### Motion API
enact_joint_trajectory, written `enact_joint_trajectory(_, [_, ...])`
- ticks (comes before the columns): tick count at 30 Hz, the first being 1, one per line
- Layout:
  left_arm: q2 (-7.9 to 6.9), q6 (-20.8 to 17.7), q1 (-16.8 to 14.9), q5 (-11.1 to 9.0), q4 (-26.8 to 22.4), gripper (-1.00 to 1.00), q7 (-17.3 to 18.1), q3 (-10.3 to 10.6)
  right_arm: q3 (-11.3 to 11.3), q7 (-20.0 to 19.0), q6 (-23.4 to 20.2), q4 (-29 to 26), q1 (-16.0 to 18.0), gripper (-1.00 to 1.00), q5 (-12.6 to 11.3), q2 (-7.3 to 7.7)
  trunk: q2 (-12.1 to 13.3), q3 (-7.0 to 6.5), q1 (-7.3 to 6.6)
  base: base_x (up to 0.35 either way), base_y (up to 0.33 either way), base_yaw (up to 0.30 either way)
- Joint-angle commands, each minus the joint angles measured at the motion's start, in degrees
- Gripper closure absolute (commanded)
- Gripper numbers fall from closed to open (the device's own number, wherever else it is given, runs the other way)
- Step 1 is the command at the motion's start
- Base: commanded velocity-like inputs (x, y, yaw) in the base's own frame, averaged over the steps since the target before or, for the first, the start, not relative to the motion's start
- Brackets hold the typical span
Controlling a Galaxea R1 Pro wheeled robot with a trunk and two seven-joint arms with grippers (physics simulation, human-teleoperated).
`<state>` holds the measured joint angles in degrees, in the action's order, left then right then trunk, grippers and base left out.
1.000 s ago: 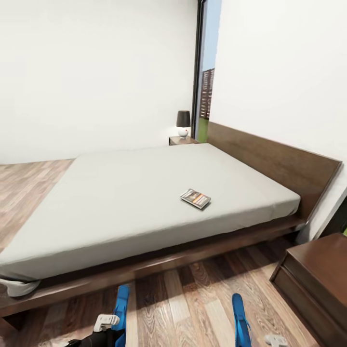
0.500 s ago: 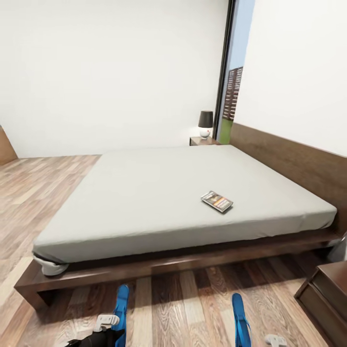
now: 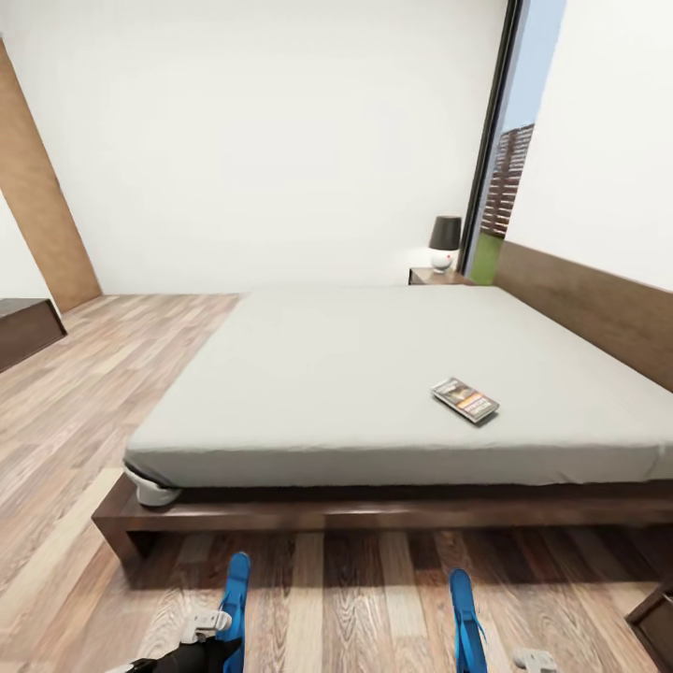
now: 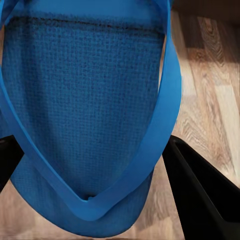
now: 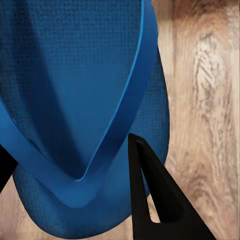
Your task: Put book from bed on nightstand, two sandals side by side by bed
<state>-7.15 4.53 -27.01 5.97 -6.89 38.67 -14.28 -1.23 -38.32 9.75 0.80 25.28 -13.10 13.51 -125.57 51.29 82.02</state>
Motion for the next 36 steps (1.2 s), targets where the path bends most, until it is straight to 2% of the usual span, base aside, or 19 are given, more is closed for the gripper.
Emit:
enact_joint_trajectory(1, [0.00,0.48,-0.06,0.62,0.07,1.00,0.09,-0.40,-0.19,-0.26,0.04,0.08,0.04,1.00,-0.23,0.02,-0.02,0.05,-0.01,0.000,0.000,0.291])
enact_joint_trajectory(10, [0.03,0.48,-0.06,0.62,0.06,1.00,0.09,-0.40,-0.18,-0.38,0.01,0.08,0.04,1.00,-0.25,0.02,-0.02,0.05,-0.01,0.000,0.000,0.239])
enact_joint_trajectory(36, [-0.01,0.48,-0.06,0.62,0.04,1.00,0.09,-0.42,-0.11,-0.61,0.10,0.17,0.04,1.00,-0.26,0.28,-0.02,0.05,-0.01,0.000,0.000,0.003])
